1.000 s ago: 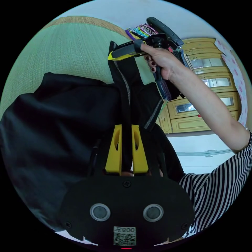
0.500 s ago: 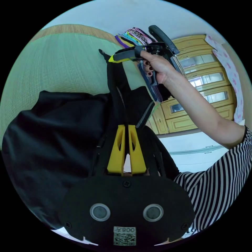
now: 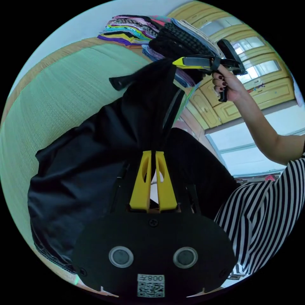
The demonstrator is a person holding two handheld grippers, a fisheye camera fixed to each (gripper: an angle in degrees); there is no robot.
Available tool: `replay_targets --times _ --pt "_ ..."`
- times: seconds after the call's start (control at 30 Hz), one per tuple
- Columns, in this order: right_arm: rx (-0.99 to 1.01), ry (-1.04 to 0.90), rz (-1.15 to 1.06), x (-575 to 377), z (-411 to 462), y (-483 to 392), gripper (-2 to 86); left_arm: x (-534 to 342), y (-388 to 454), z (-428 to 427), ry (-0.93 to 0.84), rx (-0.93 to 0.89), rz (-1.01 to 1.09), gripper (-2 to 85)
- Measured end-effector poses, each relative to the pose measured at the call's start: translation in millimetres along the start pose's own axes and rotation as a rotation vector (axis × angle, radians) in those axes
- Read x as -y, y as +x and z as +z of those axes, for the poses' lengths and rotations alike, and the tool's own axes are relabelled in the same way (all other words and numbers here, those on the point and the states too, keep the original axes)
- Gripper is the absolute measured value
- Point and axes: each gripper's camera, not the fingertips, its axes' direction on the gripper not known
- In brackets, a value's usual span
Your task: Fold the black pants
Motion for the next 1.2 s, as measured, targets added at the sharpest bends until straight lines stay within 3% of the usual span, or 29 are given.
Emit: replay_targets --times 0.2,0.57,0.8,0.97,1.2 --pt "0.093 0.004 0.135 -76 0 93 0.7 37 28 35 -0.115 0.037 0.005 2.0" --pt "0.189 0.01 0.223 -163 -7 186 0.7 97 61 68 -0.222 0.082 0.0 3.3" --pt "0.212 -0.02 0.248 -199 1 227 0.8 119 61 59 -0.155 -0.033 -0.071 5.8" --pt "0.299 0.015 0.267 -223 -8 245 0.8 139 62 34 0.032 -0.118 -0.128 6.0" --pt "0.339 0.03 0.267 -247 -23 245 0.7 214 38 57 0.055 -0.236 -0.235 7.3"
